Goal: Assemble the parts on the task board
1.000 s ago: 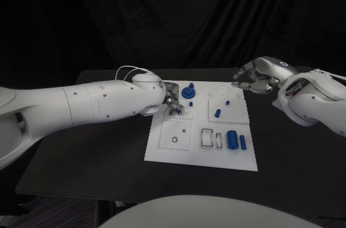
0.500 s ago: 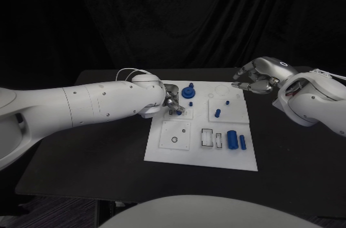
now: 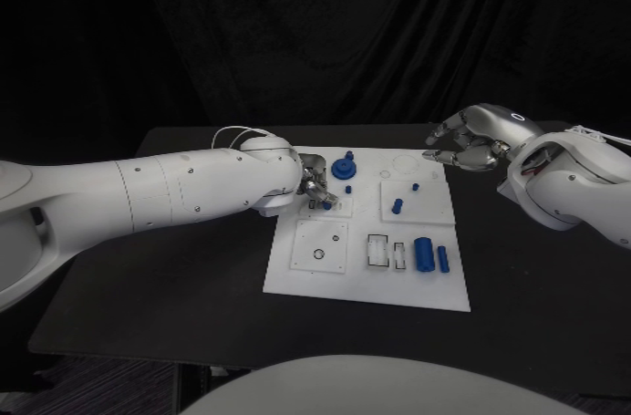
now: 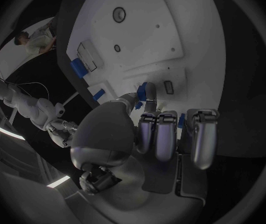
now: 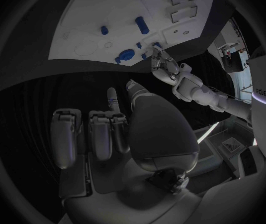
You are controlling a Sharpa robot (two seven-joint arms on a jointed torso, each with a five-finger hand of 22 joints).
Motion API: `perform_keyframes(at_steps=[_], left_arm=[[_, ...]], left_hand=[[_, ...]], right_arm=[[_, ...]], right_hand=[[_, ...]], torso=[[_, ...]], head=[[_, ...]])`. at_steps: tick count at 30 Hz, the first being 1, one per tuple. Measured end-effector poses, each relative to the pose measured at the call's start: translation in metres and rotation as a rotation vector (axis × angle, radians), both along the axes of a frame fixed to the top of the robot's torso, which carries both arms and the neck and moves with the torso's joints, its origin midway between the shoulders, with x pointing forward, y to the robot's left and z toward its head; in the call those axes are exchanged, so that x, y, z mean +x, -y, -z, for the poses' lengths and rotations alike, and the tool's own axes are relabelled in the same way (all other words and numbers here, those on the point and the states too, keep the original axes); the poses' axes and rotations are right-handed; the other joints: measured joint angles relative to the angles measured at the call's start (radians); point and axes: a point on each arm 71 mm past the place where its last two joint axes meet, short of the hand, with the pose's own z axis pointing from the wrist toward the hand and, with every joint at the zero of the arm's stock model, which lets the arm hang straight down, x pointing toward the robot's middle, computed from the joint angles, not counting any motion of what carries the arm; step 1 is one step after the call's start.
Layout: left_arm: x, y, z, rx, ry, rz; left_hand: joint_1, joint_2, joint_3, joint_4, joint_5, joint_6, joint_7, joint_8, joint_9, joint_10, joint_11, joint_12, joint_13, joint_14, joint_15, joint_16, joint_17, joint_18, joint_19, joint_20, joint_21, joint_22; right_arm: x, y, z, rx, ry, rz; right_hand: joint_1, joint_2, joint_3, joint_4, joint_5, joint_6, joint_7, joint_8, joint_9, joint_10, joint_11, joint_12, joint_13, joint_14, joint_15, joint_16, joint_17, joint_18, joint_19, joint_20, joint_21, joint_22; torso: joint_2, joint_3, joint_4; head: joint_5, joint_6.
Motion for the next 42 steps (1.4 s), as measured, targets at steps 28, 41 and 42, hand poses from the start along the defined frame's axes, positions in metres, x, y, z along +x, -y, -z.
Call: perform_keyframes(at_steps=[28, 41, 42], left_arm=[[-0.01, -0.005, 0.001, -0.065, 0.048, -0.028], [-0.004, -0.012, 0.001, -0.058, 0.057, -0.053], [-0.003, -0.012, 0.001, -0.057, 0.057, -0.054]], left_hand=[[-0.008, -0.008, 0.022, 0.005, 0.03, -0.003, -0.004, -0.008, 0.018, 0.0, 0.0, 0.0, 0.0, 0.0, 0.0, 0.0, 0.0, 0.0, 0.0, 0.0, 0.0, 0.0], [-0.01, -0.01, 0.022, 0.005, 0.03, -0.003, -0.003, -0.008, 0.018, 0.0, 0.0, 0.0, 0.0, 0.0, 0.0, 0.0, 0.0, 0.0, 0.0, 0.0, 0.0, 0.0], [-0.011, -0.01, 0.022, 0.005, 0.03, -0.003, -0.003, -0.008, 0.018, 0.0, 0.0, 0.0, 0.0, 0.0, 0.0, 0.0, 0.0, 0.0, 0.0, 0.0, 0.0, 0.0]], right_arm=[[0.0, 0.003, 0.001, -0.007, -0.01, 0.008], [0.0, 0.003, 0.002, -0.01, -0.015, 0.01], [0.0, 0.003, 0.002, -0.01, -0.015, 0.01]], right_hand=[[0.0, 0.0, 0.003, -0.003, 0.0, 0.004, 0.004, 0.0, 0.0, 0.004, 0.003, 0.0, 0.0, 0.0, 0.0, 0.0, 0.0, 0.0, 0.0, 0.0, 0.0, 0.0], [0.0, 0.0, 0.003, -0.003, 0.0, 0.004, 0.004, 0.0, 0.0, 0.004, 0.003, 0.0, 0.0, 0.0, 0.0, 0.0, 0.0, 0.0, 0.0, 0.0, 0.0, 0.0], [0.0, 0.0, 0.003, -0.003, 0.0, 0.004, 0.004, 0.0, 0.0, 0.004, 0.003, 0.0, 0.0, 0.0, 0.0, 0.0, 0.0, 0.0, 0.0, 0.0, 0.0, 0.0]], torso=[[0.001, -0.0003, 0.0002], [0.0, -0.0002, 0.0005], [0.0, -0.0002, 0.0005]], head=[[0.001, 0.0], [0.004, 0.0], [0.004, 0.0]])
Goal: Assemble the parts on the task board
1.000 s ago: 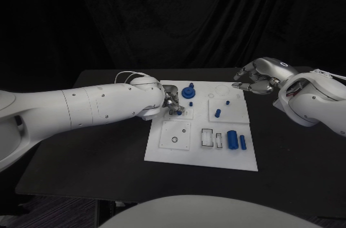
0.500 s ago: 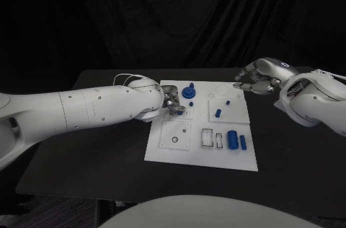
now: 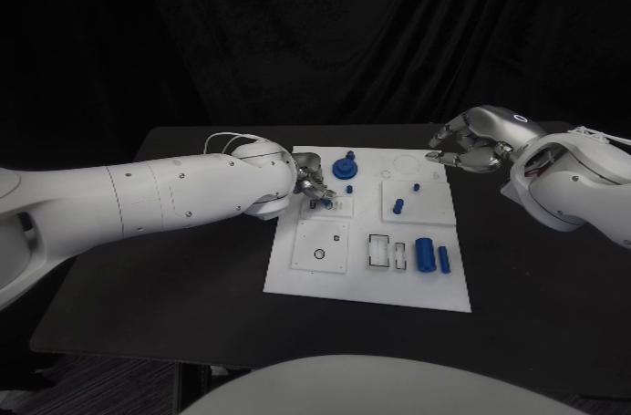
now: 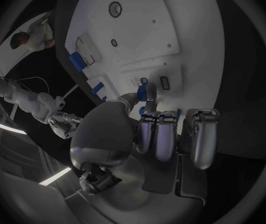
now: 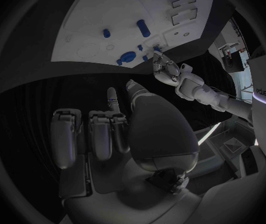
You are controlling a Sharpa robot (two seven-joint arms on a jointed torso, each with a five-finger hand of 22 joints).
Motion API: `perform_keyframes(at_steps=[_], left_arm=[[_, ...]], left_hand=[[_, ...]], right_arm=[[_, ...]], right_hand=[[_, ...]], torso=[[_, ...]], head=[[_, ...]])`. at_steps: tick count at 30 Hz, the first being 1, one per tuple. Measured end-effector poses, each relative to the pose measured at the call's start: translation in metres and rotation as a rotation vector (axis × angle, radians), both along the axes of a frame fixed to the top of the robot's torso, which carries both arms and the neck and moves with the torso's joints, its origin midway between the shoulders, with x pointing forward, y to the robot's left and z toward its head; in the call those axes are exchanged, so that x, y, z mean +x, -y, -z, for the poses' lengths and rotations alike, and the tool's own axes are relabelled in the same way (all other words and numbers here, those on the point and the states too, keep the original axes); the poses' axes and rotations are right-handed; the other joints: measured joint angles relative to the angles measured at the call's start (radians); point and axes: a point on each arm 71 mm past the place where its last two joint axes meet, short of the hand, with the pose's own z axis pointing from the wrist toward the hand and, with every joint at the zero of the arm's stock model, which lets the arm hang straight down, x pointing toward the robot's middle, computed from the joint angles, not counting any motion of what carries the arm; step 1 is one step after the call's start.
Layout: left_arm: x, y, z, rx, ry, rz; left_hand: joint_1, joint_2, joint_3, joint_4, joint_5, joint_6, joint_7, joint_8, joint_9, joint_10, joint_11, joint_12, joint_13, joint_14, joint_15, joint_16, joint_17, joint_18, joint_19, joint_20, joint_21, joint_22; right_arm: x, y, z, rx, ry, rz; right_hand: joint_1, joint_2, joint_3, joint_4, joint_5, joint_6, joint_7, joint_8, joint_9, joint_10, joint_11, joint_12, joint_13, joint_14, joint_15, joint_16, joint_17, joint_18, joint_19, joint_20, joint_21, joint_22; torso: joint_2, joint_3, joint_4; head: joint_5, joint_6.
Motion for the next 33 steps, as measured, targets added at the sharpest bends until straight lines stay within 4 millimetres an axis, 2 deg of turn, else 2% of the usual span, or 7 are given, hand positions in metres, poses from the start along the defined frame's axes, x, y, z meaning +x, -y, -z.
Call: perform_keyframes(at_steps=[25, 26, 27, 28, 33], left_arm=[[-0.0013, 0.0027, 0.005, -0.007, -0.005, 0.002], [-0.0015, 0.0026, 0.0051, -0.007, -0.005, 0.002], [-0.0017, 0.0026, 0.0054, -0.007, -0.006, 0.002], [-0.0019, 0.0025, 0.0056, -0.008, -0.006, 0.002], [-0.002, 0.0023, 0.0058, -0.009, -0.007, 0.003]], left_hand=[[0.0, 0.0, 0.003, 0.003, -0.001, 0.006, 0.001, 0.0, 0.003, 0.0, 0.0, 0.0, 0.0, 0.0, 0.0, 0.0, 0.0, 0.0, 0.0, 0.0, 0.0, 0.0], [-0.006, -0.006, 0.003, 0.003, -0.001, 0.006, 0.001, 0.0, 0.003, 0.0, 0.0, 0.0, 0.0, 0.0, 0.0, 0.0, 0.0, 0.0, 0.0, 0.0, 0.0, 0.0], [-0.009, -0.009, 0.024, -0.018, -0.001, 0.006, 0.001, 0.0, 0.002, 0.0, 0.0, 0.0, 0.0, 0.0, 0.0, 0.0, 0.0, 0.0, 0.0, 0.0, 0.0, 0.0], [-0.014, -0.014, 0.028, -0.022, -0.001, 0.006, 0.001, 0.0, 0.002, 0.0, 0.0, 0.0, 0.0, 0.0, 0.0, 0.0, 0.0, 0.0, 0.0, 0.0, 0.0, 0.0], [-0.014, -0.014, 0.03, -0.019, -0.001, 0.006, 0.002, 0.0, 0.002, 0.0, 0.0, 0.0, 0.0, 0.0, 0.0, 0.0, 0.0, 0.0, 0.0, 0.0, 0.0, 0.0]], right_arm=[[-0.0003, 0.0007, 0.0014, -0.004, -0.008, 0.001], [-0.0003, 0.0007, 0.0014, -0.004, -0.009, 0.001], [-0.0004, 0.0007, 0.0016, -0.005, -0.009, 0.001], [-0.0004, 0.0007, 0.0016, -0.005, -0.01, 0.001], [-0.0004, 0.0006, 0.002, -0.006, -0.012, 0.001]], right_hand=[[0.004, 0.004, 0.0, 0.0, 0.0, 0.0, 0.0, 0.0, 0.0, 0.0, 0.0, 0.0, 0.0, 0.003, 0.003, 0.0, 0.0, 0.0, 0.0, 0.0, -0.004, 0.001], [0.004, 0.004, 0.0, 0.0, 0.0, 0.0, 0.0, 0.0, 0.0, 0.0, 0.0, 0.0, 0.0, 0.003, 0.003, 0.0, 0.0, 0.0, 0.0, 0.0, -0.004, 0.001], [0.004, 0.004, 0.0, 0.0, 0.0, 0.0, 0.0, 0.0, 0.0, 0.0, 0.0, 0.0, 0.0, 0.003, 0.003, 0.0, 0.0, 0.0, 0.0, 0.0, -0.004, 0.001], [0.004, 0.004, 0.0, 0.0, 0.0, 0.0, 0.0, 0.0, 0.0, 0.0, 0.0, 0.0, 0.0, 0.003, 0.003, 0.0, 0.0, 0.0, 0.0, 0.0, -0.004, 0.001], [0.004, 0.004, 0.0, 0.0, 0.0, 0.0, 0.0, 0.0, -0.001, 0.0, 0.0, 0.0, 0.0, 0.003, 0.003, 0.0, 0.0, 0.0, 0.0, 0.0, -0.004, 0.001]], torso=[[0.0, 0.0, -0.0006], [0.0, -0.0001, -0.0007], [0.0, -0.0002, -0.0007], [0.0, -0.0003, -0.0008], [0.0, -0.0007, -0.0009]], head=[[0.001, 0.0], [0.001, 0.0], [0.001, 0.0], [0.002, 0.0], [0.001, 0.0]])
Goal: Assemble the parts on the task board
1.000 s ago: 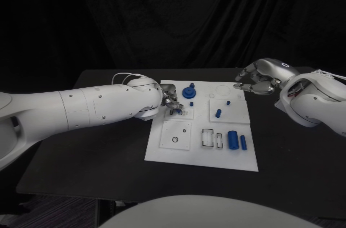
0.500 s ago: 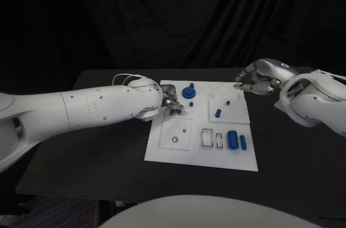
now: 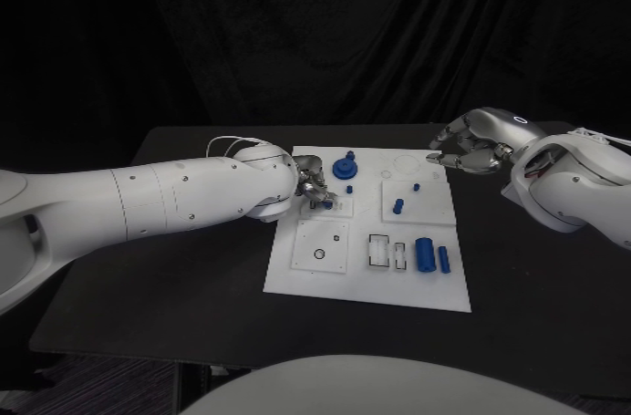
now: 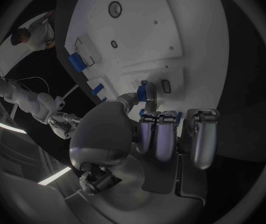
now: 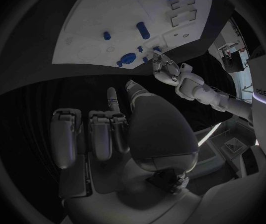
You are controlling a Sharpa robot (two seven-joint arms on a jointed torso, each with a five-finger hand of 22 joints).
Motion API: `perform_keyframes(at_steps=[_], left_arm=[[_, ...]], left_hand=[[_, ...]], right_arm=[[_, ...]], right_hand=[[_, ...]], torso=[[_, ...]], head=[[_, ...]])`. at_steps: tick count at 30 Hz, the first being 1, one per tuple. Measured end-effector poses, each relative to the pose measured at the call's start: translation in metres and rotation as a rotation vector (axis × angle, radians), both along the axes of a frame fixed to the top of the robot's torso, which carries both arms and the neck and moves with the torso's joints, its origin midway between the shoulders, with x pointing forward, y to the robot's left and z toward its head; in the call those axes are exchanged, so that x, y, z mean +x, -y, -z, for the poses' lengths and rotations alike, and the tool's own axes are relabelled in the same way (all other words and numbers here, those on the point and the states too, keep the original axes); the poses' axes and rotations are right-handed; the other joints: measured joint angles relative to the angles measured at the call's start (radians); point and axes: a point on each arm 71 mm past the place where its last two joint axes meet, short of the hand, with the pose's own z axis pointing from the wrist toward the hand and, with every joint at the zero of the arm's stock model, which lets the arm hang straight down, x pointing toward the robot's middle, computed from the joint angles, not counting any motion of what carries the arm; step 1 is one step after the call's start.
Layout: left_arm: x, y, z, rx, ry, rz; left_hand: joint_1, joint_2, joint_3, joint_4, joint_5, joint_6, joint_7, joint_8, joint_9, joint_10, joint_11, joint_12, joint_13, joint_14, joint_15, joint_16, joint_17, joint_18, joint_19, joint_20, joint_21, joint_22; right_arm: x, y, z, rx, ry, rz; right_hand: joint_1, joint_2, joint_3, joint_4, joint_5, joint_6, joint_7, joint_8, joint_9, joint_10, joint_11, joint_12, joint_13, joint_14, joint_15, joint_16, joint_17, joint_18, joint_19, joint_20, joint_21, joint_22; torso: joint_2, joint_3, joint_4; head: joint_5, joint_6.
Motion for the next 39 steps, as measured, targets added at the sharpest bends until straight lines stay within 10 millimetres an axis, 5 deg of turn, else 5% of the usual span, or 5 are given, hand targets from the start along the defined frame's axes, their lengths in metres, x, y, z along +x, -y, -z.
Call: perform_keyframes(at_steps=[39], left_arm=[[-0.0017, 0.0, 0.0029, -0.007, -0.005, 0.005]], left_hand=[[-0.003, 0.005, 0.008, -0.002, 0.0, -0.007, 0.001, -0.006, 0.003, 0.0, 0.0, 0.0, 0.0, 0.0, 0.0, 0.0, 0.0, 0.0, 0.0, 0.0, -0.008, 0.0]], right_arm=[[-0.0001, 0.001, 0.0017, -0.008, -0.014, 0.004]], right_hand=[[0.0, 0.0, 0.0, 0.0, 0.0, 0.0, 0.0, -0.005, -0.001, 0.0, 0.0, 0.0, 0.001, 0.0, 0.0, 0.0, 0.0, 0.0, -0.004, 0.004, -0.004, 0.0]], torso=[[0.0, 0.0008, 0.0003]], head=[[0.004, 0.0]])
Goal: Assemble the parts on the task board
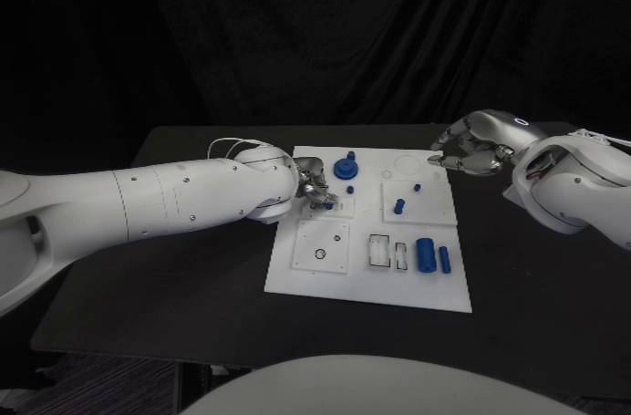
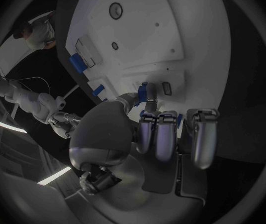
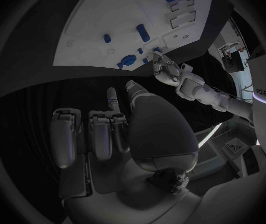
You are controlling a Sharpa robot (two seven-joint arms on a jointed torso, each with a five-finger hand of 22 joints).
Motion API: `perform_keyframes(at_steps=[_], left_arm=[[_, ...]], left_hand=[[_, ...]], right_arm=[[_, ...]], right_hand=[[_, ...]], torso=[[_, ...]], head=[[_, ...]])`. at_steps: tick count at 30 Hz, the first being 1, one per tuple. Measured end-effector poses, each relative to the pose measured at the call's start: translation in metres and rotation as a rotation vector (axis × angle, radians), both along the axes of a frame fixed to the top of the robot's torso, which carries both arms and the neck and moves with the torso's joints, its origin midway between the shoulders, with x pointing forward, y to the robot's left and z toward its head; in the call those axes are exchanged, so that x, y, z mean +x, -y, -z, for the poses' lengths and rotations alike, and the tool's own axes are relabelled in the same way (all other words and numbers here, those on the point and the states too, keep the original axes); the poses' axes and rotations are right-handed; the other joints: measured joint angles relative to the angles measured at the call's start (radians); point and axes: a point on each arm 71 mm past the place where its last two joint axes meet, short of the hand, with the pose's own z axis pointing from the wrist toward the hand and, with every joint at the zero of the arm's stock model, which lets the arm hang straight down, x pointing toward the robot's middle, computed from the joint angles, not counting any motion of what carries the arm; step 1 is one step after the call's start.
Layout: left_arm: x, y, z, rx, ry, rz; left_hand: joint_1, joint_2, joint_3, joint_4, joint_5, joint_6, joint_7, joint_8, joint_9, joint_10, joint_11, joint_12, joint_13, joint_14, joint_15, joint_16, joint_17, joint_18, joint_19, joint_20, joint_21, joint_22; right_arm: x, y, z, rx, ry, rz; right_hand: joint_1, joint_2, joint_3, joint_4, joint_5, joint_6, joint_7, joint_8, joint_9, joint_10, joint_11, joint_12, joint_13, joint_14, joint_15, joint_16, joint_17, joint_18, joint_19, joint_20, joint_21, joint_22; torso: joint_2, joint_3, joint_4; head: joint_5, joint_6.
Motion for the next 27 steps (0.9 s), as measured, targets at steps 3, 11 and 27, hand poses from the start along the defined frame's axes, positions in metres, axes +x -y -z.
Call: perform_keyframes(at_steps=[3, 11, 27], left_arm=[[-0.0004, -0.0004, 0.0003, 0.0, -0.001, 0.0], [-0.0004, -0.0019, 0.0007, 0.001, -0.002, -0.003], [0.0003, -0.0021, 0.0009, 0.003, -0.002, -0.004]], left_hand=[[0.0, 0.0, 0.0, 0.0, 0.0, 0.001, -0.001, 0.0, 0.0, 0.0, 0.0, 0.0, 0.0, 0.0, 0.0, 0.0, 0.0, 0.0, 0.0, 0.0, 0.0, 0.0], [0.0, 0.0, 0.0, 0.0, -0.003, 0.002, -0.002, 0.0, 0.003, 0.0, 0.0, 0.0, 0.0, 0.0, 0.0, 0.0, 0.0, 0.0, 0.0, 0.0, 0.0, 0.0], [-0.067, 0.01, 0.027, 0.004, -0.158, 0.007, -0.006, -0.029, 0.012, 0.0, 0.0, 0.0, 0.0, 0.0, 0.0, 0.0, 0.0, 0.0, 0.0, 0.0, -0.009, 0.0]], right_arm=[[0.0, 0.0001, 0.0001, -0.001, -0.001, 0.0], [0.0, 0.0002, 0.0005, -0.002, -0.003, 0.001], [0.0001, 0.0001, 0.0011, -0.004, -0.007, 0.003]], right_hand=[[0.0, 0.0, 0.0, 0.0, 0.0, 0.0, 0.0, 0.0, 0.0, 0.0, 0.0, 0.0, 0.0, 0.0, 0.0, 0.0, 0.0, 0.0, 0.0, 0.0, 0.0, 0.0], [0.0, 0.0, 0.0, 0.0, 0.0, 0.0, 0.0, 0.0, 0.0, 0.0, 0.0, 0.0, 0.0, 0.0, 0.0, 0.0, 0.0, 0.0, 0.0, 0.0, 0.0, 0.0], [0.0, 0.0, 0.0, -0.006, 0.0, 0.004, -0.004, 0.0, 0.0, 0.0, 0.0, 0.0, 0.0, 0.0, 0.0, 0.0, 0.0, 0.0, 0.0, 0.0, -0.005, 0.0]], torso=[[0.0, -0.0003, 0.0], [0.0, -0.0005, 0.0001], [0.0, -0.0003, 0.0001]], head=[[0.0, 0.0], [0.0, 0.0], [-0.001, 0.0]])
